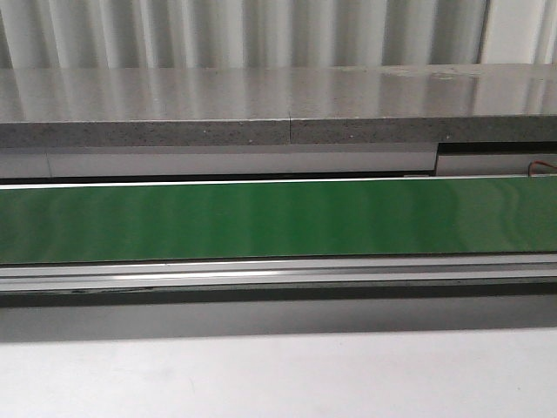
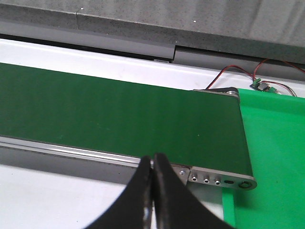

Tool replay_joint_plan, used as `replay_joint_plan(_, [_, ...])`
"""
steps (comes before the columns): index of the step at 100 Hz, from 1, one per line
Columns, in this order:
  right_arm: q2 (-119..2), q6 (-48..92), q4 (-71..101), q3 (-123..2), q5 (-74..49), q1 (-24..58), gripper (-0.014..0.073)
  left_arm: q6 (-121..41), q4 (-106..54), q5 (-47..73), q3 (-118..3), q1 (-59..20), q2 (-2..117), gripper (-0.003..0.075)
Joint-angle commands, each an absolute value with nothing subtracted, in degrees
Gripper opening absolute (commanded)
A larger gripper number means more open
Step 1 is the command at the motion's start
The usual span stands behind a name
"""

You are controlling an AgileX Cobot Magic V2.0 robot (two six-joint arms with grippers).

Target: Move button from right to left

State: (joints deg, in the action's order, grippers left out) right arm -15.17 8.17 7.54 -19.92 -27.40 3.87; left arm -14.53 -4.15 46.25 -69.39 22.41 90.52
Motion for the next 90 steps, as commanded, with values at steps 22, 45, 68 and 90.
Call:
replay_joint_plan(22, [-15.6,8.7,7.3,-21.3,-22.9,3.8,-0.0067,-13.7,-9.7,34.9,-59.5,17.1,75.8,-0.0021])
replay_joint_plan(45, [-15.6,8.7,7.3,-21.3,-22.9,3.8,-0.0067,-13.7,-10.6,32.1,-53.9,8.7,68.5,-0.0021])
replay_joint_plan(68, [-15.6,8.7,7.3,-21.3,-22.9,3.8,-0.0067,-13.7,-12.7,28.2,-48.2,1.5,62.4,-0.0021])
replay_joint_plan(90, [-15.6,8.7,7.3,-21.3,-22.9,3.8,-0.0067,-13.7,-14.5,24.7,-42.6,-3.8,55.1,-0.002])
